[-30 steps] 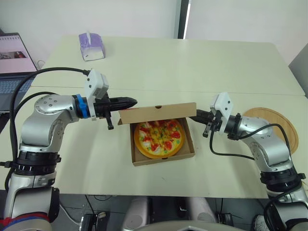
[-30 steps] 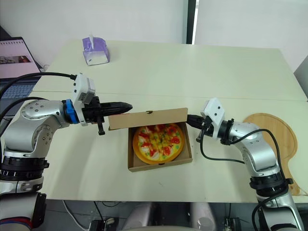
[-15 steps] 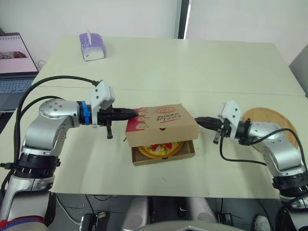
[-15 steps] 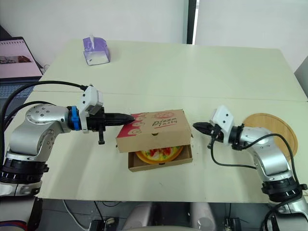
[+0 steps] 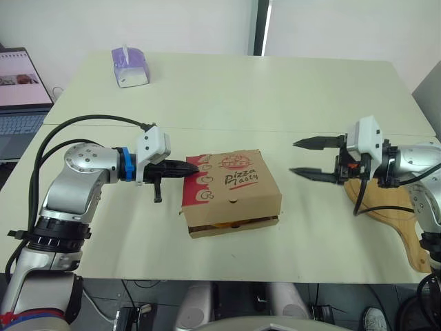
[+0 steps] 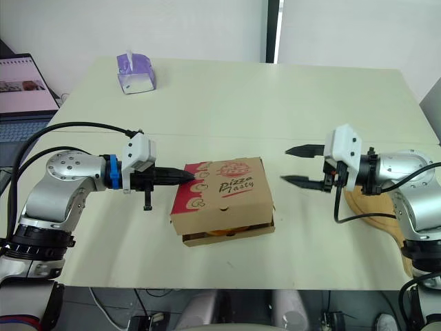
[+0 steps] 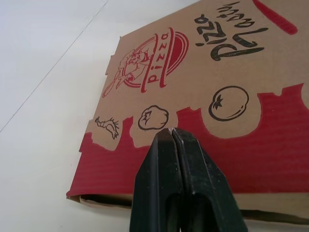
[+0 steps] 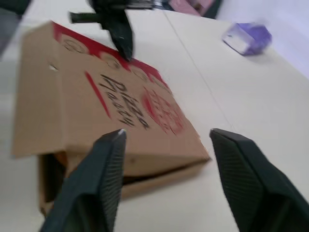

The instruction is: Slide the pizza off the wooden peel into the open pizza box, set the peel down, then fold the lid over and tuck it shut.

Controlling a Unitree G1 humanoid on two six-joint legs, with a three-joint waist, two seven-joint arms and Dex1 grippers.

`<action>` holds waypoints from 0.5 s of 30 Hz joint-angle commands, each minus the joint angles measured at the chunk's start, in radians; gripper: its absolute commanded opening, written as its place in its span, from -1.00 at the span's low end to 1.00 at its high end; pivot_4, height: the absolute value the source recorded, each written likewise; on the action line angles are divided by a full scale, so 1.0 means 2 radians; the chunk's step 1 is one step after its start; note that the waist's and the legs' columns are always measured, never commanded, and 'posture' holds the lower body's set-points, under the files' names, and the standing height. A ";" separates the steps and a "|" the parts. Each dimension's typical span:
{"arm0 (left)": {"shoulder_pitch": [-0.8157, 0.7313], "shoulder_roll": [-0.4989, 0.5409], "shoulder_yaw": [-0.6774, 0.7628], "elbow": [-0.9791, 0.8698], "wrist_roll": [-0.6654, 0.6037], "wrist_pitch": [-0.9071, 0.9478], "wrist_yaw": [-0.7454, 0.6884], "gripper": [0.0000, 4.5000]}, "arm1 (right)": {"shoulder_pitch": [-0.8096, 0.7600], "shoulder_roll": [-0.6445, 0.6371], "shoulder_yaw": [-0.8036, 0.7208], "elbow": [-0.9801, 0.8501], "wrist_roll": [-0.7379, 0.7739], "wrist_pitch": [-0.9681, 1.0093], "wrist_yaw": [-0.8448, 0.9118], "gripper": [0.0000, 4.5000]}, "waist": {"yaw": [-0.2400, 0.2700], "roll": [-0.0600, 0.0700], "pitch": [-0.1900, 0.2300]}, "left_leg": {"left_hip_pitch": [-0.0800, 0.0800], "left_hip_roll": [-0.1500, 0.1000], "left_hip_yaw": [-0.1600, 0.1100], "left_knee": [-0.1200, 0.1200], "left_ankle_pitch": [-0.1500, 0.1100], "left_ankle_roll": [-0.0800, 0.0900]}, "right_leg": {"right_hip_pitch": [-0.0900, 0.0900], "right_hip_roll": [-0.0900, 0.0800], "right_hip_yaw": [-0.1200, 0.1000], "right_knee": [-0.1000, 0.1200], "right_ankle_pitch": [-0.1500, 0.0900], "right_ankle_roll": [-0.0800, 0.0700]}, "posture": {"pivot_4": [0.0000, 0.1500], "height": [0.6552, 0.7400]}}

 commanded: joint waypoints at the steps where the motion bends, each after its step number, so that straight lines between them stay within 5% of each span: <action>1: -0.002 0.000 -0.001 -0.007 0.004 -0.013 -0.006 -1.00 | 0.001 -0.004 0.011 -0.047 0.008 0.009 0.004 0.95 | 0.000 0.000 0.000 | 0.000 0.000 0.000 0.000 0.000 0.000 | 0.000 0.000 0.000 0.000 0.000 0.000 | 1.00 1.00; 15: -0.001 -0.003 -0.011 -0.001 0.017 -0.030 -0.012 -1.00 | 0.023 0.003 0.072 -0.058 -0.082 -0.051 -0.012 0.98 | 0.000 0.000 0.000 | 0.000 0.000 0.000 0.000 0.000 0.000 | 0.000 0.000 0.000 0.000 0.000 0.000 | 1.00 1.00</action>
